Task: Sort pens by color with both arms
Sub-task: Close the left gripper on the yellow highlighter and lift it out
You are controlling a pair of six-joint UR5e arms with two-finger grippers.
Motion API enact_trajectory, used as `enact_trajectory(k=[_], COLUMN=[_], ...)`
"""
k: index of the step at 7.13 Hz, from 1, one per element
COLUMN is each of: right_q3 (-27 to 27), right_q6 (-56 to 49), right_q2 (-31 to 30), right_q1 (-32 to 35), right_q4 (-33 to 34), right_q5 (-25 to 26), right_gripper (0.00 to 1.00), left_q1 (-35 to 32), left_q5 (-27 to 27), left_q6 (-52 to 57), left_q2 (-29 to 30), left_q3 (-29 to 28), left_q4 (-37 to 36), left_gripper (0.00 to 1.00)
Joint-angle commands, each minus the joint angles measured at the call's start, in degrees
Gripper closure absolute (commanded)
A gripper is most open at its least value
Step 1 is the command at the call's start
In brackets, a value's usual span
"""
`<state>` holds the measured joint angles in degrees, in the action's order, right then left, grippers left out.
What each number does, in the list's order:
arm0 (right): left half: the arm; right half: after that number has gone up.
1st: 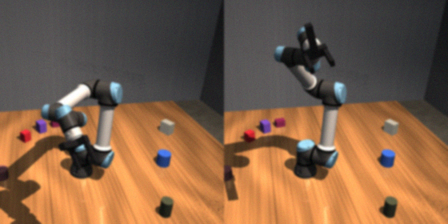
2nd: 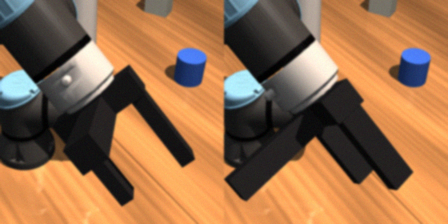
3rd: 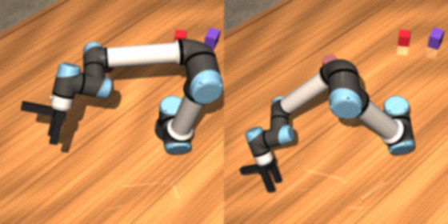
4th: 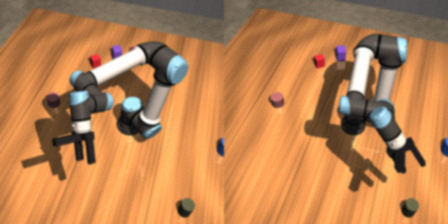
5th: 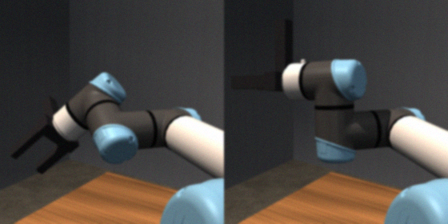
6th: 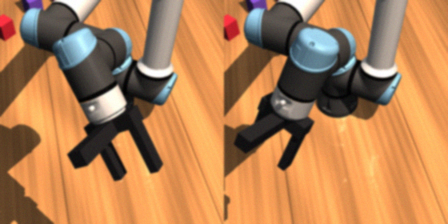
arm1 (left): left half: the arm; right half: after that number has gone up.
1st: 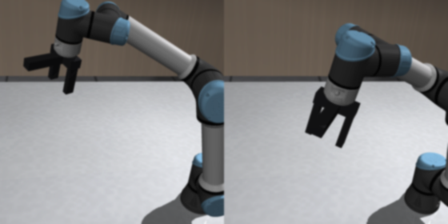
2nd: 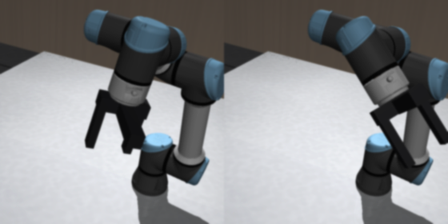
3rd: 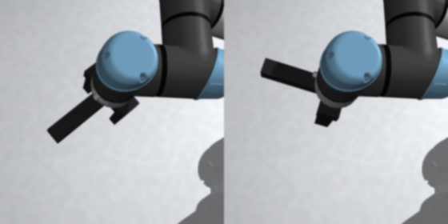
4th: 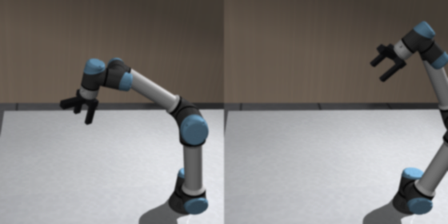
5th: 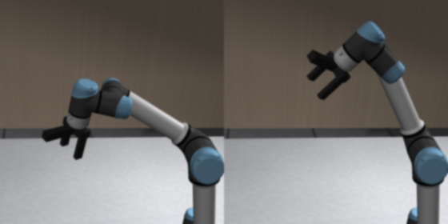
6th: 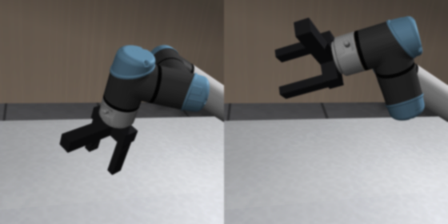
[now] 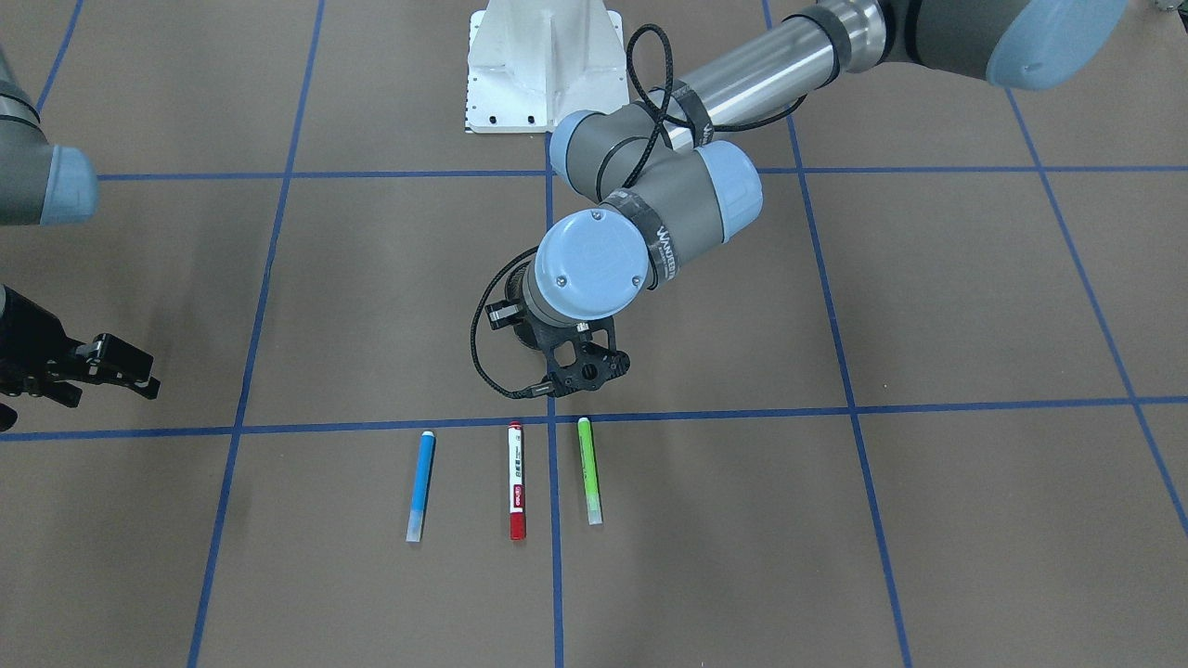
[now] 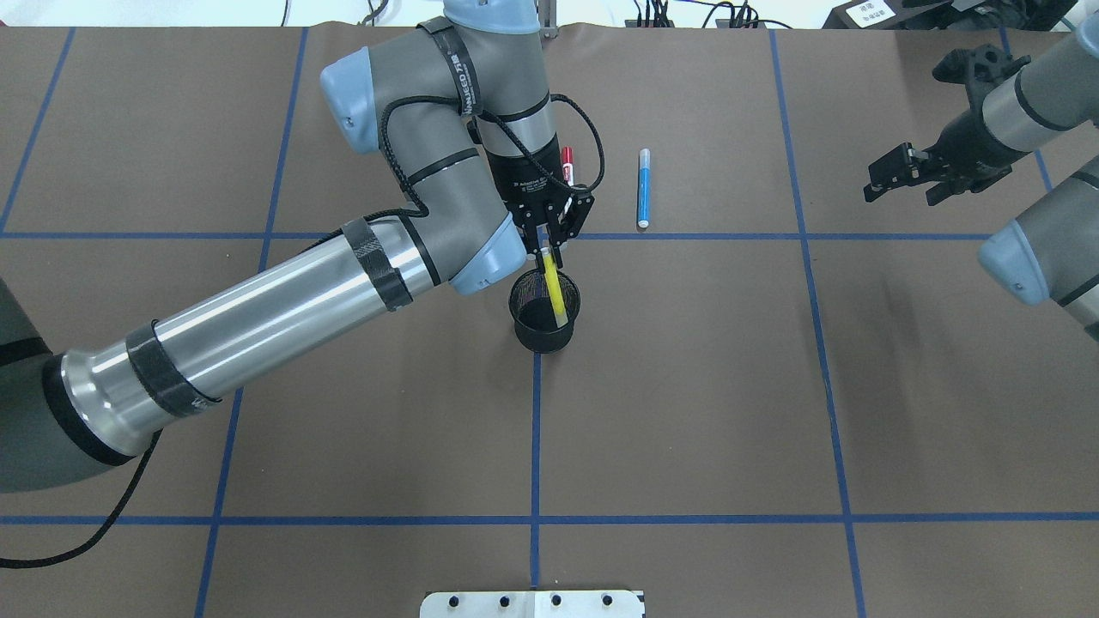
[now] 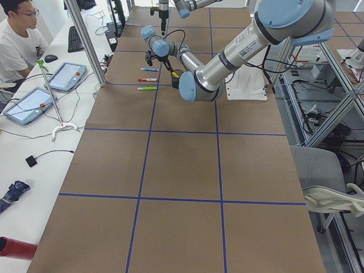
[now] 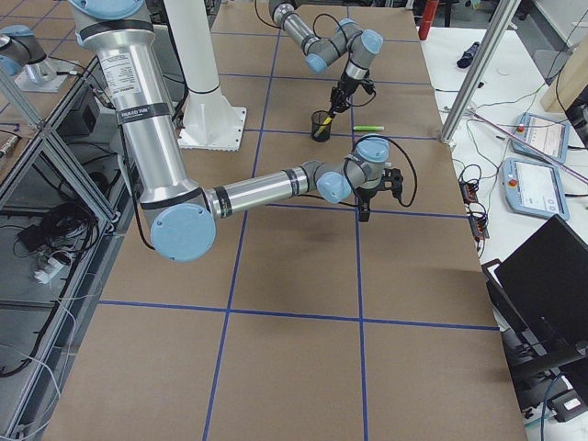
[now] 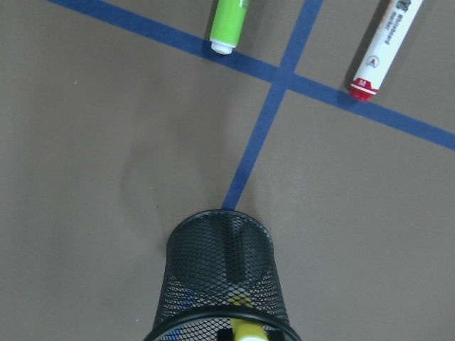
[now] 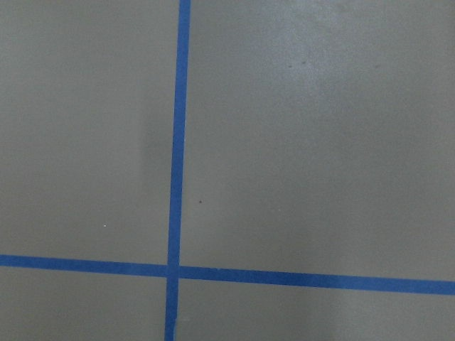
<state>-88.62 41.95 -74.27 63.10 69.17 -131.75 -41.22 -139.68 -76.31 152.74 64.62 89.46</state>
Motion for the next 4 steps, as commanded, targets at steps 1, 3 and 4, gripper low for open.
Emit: enact_trajectory(k=[1, 3, 4], right_q3=[-0.2, -0.2, -0.3], right_q6=[0.1, 0.2, 0.2], right_q2=[0.0, 0.0, 0.0], right_q1=[0.0, 0.0, 0.0], right_q4=[0.0, 0.0, -0.1], right_q5=[0.0, 0.3, 0.4], right_gripper=[0.0, 0.0, 0.0], left_q1=[-2.7, -7.4, -8.9], left_q5=[0.5, 0.7, 3.4], left_q6=[-0.3, -0.1, 0.0], left_q2=[-0.9, -5.5, -6.5], left_q3=[6.8, 18.6, 22.0], left_q4=[-2.3, -2.6, -2.7], left_gripper=[1.0, 1.0, 1.0])
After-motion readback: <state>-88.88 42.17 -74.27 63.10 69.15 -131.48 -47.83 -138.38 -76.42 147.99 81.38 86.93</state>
